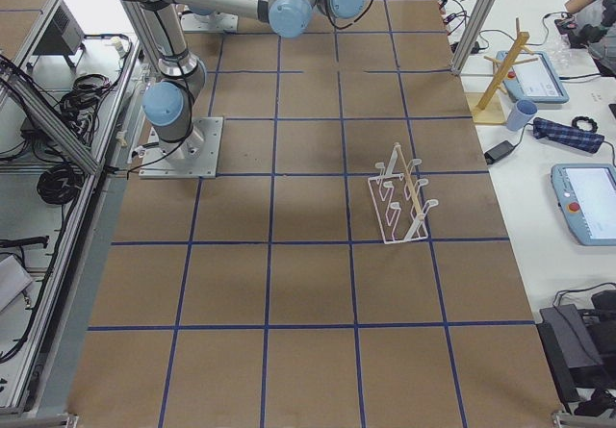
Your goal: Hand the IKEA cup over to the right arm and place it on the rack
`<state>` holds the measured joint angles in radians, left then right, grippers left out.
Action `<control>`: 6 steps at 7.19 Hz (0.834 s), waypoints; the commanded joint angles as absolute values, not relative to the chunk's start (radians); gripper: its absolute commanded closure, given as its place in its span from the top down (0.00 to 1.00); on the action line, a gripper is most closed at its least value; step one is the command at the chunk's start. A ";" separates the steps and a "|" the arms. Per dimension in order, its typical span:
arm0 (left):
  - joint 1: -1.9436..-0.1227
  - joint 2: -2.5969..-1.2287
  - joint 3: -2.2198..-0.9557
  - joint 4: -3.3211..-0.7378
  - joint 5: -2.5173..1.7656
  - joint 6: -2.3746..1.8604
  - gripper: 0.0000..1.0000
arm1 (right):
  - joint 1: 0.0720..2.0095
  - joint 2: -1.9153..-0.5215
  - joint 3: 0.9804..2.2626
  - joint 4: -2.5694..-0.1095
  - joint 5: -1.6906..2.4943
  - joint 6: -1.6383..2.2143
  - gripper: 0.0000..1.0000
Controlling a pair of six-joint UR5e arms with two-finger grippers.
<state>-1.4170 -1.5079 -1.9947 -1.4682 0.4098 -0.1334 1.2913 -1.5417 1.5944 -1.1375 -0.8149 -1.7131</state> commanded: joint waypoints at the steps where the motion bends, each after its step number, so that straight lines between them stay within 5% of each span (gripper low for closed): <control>1: -1.414 -1.522 -1.890 -1.411 0.756 -0.175 1.00 | 1.198 -1.549 1.507 -1.164 -1.101 -1.695 0.22; 6: -1.427 -1.534 -1.736 -1.450 1.455 -0.045 1.00 | 1.106 -1.455 1.477 -1.564 -1.753 -1.602 0.23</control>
<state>-1.4233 -1.5326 -1.7480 -1.4420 1.3039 -0.0792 1.1071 -1.5095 1.4652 -1.4640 -1.6295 -1.6309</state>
